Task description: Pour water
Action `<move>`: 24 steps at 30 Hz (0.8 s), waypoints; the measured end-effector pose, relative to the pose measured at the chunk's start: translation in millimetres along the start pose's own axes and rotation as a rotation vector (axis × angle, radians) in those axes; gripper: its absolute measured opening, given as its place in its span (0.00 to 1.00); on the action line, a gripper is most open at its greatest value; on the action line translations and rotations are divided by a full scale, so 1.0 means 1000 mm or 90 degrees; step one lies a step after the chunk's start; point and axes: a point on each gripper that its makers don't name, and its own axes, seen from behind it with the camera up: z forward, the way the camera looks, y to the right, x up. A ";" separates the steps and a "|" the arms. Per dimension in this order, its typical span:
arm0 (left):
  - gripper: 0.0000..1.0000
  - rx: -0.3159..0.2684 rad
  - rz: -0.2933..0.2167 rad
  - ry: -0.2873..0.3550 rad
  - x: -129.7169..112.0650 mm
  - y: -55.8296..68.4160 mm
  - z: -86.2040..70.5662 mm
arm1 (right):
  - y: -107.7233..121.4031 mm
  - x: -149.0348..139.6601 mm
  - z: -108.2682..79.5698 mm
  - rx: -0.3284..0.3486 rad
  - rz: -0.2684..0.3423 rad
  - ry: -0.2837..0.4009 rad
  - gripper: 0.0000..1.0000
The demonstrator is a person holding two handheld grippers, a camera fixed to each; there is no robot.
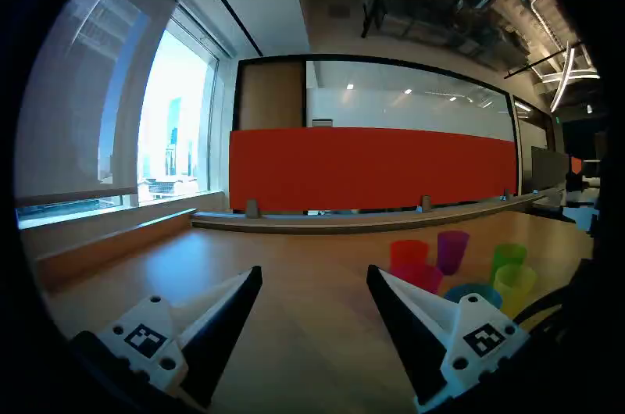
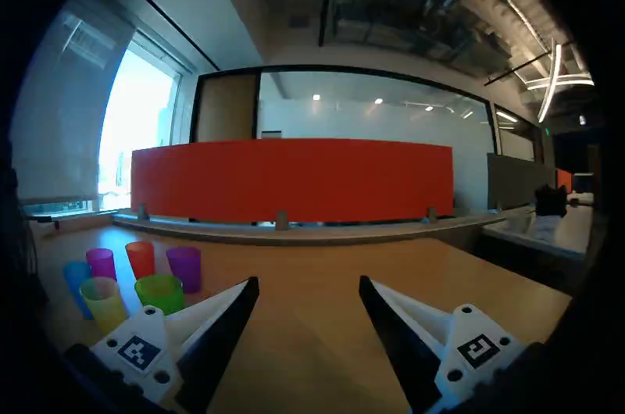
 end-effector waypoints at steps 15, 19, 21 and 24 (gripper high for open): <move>1.00 0.000 0.000 0.000 0.000 0.000 -0.001 | 0.001 0.000 0.000 0.000 -0.001 -0.001 0.99; 1.00 0.000 0.000 0.000 0.000 0.000 0.000 | 0.001 -0.001 0.000 -0.001 -0.001 -0.001 0.99; 1.00 0.000 0.000 0.000 0.000 0.000 0.000 | 0.001 -0.002 0.000 -0.001 -0.001 -0.001 0.99; 1.00 0.000 0.000 0.000 0.000 0.000 0.000 | 0.002 -0.002 0.001 -0.001 0.000 -0.002 0.99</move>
